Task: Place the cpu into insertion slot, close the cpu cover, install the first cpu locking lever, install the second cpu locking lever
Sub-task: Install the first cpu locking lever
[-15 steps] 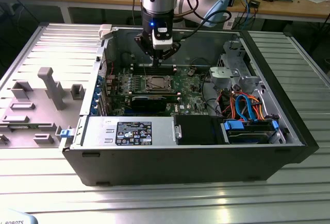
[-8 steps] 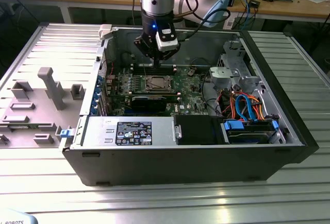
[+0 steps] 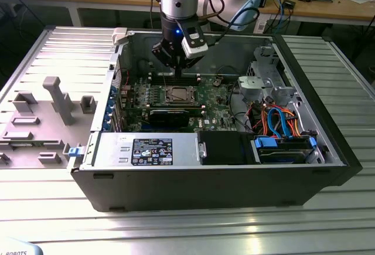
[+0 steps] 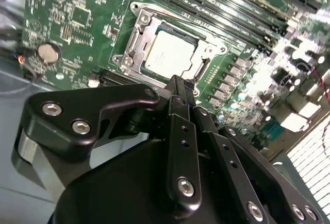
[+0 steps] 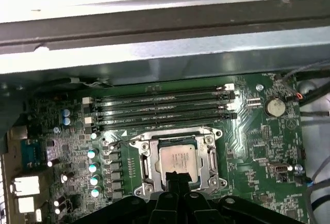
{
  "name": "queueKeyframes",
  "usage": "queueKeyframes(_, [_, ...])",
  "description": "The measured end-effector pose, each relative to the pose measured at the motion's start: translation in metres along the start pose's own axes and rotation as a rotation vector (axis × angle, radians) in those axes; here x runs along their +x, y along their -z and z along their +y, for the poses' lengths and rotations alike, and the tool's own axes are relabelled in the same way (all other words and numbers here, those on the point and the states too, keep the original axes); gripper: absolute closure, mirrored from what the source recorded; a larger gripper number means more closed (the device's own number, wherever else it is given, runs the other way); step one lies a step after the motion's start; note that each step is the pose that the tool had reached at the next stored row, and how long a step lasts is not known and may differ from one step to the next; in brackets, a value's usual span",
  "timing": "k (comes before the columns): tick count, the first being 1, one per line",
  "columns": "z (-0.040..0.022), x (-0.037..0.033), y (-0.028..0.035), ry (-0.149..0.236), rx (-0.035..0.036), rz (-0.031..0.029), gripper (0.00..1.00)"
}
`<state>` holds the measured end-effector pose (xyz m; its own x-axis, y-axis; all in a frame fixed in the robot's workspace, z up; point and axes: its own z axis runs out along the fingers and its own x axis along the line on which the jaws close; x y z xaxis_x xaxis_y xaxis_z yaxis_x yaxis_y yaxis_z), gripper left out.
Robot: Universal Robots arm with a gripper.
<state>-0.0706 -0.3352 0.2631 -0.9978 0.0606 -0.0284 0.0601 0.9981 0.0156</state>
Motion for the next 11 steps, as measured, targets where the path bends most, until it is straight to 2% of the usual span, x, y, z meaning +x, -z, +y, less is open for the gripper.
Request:
queueKeyframes(2, [0.0000,0.0001,-0.0002,0.028,-0.0005,0.0005,0.89])
queueKeyframes(11, [0.0000,0.0004,-0.0003,0.029,-0.0008,0.0004,0.89])
